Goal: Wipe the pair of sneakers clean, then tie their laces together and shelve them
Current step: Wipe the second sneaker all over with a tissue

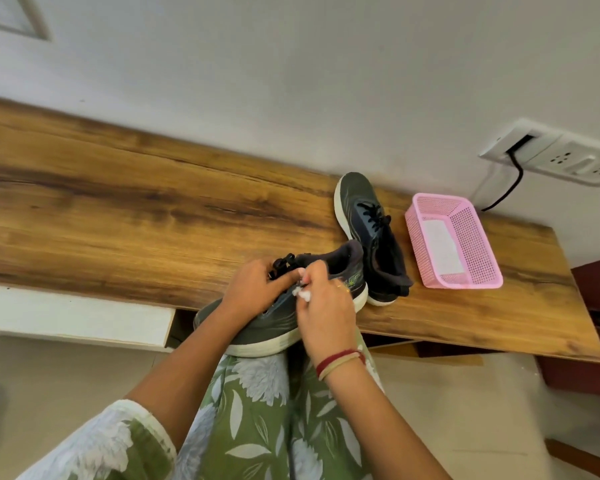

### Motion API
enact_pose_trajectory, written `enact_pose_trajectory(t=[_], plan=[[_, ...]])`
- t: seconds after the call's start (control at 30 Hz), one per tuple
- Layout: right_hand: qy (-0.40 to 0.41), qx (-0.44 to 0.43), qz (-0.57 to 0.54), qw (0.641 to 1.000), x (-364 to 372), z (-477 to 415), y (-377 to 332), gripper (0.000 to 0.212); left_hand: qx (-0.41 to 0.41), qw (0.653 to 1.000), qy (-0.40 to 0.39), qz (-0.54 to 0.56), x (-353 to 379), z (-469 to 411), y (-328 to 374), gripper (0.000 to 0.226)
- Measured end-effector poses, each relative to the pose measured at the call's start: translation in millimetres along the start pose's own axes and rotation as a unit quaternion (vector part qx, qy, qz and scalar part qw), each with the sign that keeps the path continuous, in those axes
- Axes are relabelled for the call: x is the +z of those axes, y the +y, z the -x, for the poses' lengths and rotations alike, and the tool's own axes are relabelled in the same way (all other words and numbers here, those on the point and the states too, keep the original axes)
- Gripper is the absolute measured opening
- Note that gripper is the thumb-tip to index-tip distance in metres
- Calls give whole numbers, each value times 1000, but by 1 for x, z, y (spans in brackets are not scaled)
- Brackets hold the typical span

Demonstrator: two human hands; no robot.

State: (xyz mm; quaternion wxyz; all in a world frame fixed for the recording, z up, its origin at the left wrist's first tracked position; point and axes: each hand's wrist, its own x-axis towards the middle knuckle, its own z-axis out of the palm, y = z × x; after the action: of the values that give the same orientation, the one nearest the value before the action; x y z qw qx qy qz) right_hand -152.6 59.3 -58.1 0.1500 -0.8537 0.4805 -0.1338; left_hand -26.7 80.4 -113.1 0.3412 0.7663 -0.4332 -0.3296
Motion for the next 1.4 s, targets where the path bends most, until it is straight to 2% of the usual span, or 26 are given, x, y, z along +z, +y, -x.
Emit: enact_pose_trajectory(t=[0.13, 0.2, 0.23, 0.3, 0.43, 0.53, 0.6, 0.7, 0.77, 0.83, 1.0, 1.13, 1.3, 1.4], plan=[[-102, -98, -17, 990, 9, 23, -15, 44, -4, 1000, 3, 4, 1, 1, 2, 42], [-69, -86, 7, 994, 8, 9, -3, 32, 13, 1000, 9, 4, 0, 2, 4, 40], [-39, -51, 6, 998, 5, 1, 3, 25, 18, 1000, 11, 2, 0, 2, 5, 40], [-34, -6, -18, 999, 1, -3, 3, 26, 19, 1000, 12, 0, -1, 2, 4, 39], [-85, -83, -19, 993, 2, 8, -2, 26, 26, 1000, 14, 8, 1, 0, 1, 41], [-30, -29, -14, 999, 0, -10, 13, 15, 23, 1000, 11, 0, 1, 0, 0, 38], [-36, -41, -17, 998, 3, -4, 7, 19, 25, 1000, 14, 4, 2, -1, -2, 37], [-97, -88, -15, 991, 7, 13, -2, 31, 27, 1000, 11, 2, 1, 0, -1, 38], [-71, -53, -18, 996, 1, -3, 11, 21, 19, 1000, 10, 0, 1, 0, 0, 38], [-36, 2, -24, 999, -5, -14, 19, 25, 6, 1000, 12, 10, 1, 0, 0, 44], [-110, -49, -77, 990, 7, 14, 2, 30, 4, 1000, 7, 24, 2, -2, -3, 53], [-36, 14, -51, 998, 1, -8, 19, 31, 5, 999, -4, 35, 2, -3, -3, 46], [-123, -74, -38, 989, 15, 12, -4, 24, 1, 999, 1, 45, 1, -3, -3, 48], [-56, -38, -7, 998, 8, -8, 10, 22, 5, 999, -6, 38, 1, -2, 0, 47]])
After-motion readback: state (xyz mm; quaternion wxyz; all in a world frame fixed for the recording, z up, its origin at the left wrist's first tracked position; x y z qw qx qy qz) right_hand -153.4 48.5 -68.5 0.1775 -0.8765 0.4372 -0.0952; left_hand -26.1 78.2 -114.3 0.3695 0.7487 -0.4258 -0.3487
